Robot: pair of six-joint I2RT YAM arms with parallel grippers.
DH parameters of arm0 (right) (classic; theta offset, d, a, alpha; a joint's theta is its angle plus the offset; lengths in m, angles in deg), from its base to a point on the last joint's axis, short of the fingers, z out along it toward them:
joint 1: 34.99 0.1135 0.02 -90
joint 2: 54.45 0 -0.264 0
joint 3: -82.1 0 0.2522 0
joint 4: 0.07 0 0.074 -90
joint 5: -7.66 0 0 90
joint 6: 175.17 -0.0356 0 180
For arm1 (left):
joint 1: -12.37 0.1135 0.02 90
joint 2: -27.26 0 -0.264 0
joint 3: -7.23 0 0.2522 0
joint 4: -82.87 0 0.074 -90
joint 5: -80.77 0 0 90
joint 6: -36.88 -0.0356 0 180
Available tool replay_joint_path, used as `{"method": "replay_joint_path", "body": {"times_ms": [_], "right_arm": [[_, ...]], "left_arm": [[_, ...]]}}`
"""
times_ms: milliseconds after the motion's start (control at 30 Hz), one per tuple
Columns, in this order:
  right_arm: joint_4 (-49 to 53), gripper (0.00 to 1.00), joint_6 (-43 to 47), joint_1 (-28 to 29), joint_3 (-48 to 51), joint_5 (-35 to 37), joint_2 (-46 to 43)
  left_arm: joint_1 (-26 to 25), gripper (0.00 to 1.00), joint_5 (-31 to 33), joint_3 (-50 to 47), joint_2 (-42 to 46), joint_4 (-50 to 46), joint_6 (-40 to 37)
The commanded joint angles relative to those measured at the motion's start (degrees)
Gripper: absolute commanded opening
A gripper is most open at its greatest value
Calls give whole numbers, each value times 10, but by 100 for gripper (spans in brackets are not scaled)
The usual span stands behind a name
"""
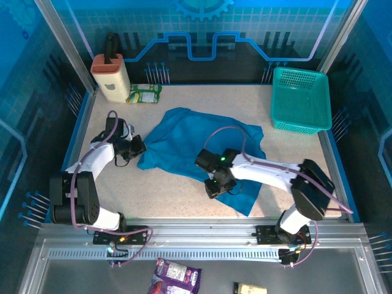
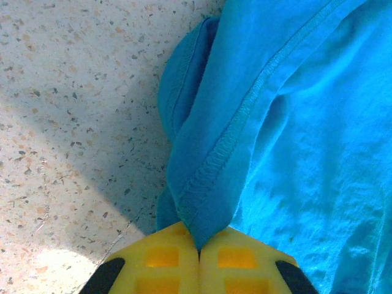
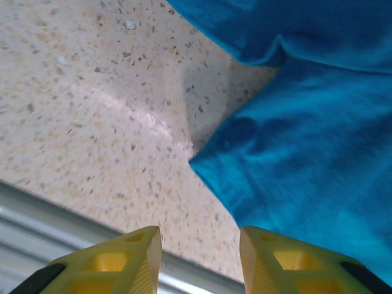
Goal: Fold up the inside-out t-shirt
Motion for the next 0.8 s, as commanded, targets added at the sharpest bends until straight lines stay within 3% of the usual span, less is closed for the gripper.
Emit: {"method": "replay_joint_path", "body": {"times_ms": [0,300,367,467,567,767], "right_arm": [[-22,42,-27,14,-22,29,53],[-15,38,-40,26,-27,76,124],[-16,30,-40,23,-16,82,122],[-6,3,-56,12,8,126,93],[-4,0,-67,-27,46,160,26],[-10,0,-19,-174,114,174,-96]], "left_arm": [[6,0,0,-14,16,-7,-5],[8,0,9,-26,24,-7,-6],[8,0,10,-31,26,-2,-2],[8,1,16,-38,28,1,11],[8,2,31,-53,42,-1,21],[8,2,38,-96,70,12,39]]}}
